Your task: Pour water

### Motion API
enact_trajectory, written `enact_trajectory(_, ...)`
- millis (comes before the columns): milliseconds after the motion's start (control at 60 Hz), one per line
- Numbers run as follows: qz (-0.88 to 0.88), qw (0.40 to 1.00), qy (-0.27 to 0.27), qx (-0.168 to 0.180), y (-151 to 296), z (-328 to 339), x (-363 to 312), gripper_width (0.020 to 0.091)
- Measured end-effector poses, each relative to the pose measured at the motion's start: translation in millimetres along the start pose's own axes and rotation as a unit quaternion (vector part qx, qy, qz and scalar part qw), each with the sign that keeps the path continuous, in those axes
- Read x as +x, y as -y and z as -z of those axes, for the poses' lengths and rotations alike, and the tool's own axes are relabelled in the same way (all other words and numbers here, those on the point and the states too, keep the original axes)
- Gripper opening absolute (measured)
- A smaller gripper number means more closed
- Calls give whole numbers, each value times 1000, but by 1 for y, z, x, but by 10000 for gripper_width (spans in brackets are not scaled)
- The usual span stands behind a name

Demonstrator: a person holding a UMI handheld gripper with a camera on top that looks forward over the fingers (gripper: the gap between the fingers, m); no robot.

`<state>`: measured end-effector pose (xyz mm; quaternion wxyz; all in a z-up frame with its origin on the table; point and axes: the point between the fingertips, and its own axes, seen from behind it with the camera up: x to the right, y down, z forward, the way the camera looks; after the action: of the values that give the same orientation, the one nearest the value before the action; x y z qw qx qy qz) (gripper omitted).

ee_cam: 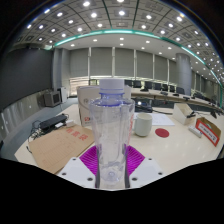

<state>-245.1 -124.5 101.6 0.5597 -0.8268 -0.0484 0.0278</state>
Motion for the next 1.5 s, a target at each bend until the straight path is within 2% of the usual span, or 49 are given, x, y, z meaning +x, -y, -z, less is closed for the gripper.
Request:
enact_trajectory(200, -48, 998, 36, 30, 63, -8, -24, 331)
enact_trajectory(333, -170, 980, 91, 53, 122, -28, -40, 330)
enact_trajectory(450, -335, 927, 156, 58, 171, -58, -44, 328)
enact_trajectory(567, -511, 831, 215, 42, 206, -91, -36, 327)
enact_trajectory(733, -687, 676, 266, 0, 218, -138, -17, 330)
enact_trajectory(867, -775, 571, 270, -30, 205, -166, -2, 328)
enact_trajectory(950, -809, 521, 269, -43, 196, -179, 5, 328)
enact_trajectory(1083, -837, 479, 260, -57, 181, -194, 15, 330)
enact_trajectory(1150, -832, 486, 259, -66, 175, -199, 16, 329)
enact_trajectory(1267, -789, 549, 263, -86, 176, -193, 8, 327)
enact_trajectory(1383, -692, 666, 266, -83, 185, -185, 5, 330)
enact_trajectory(1500, -545, 798, 253, -43, 208, -175, 25, 329)
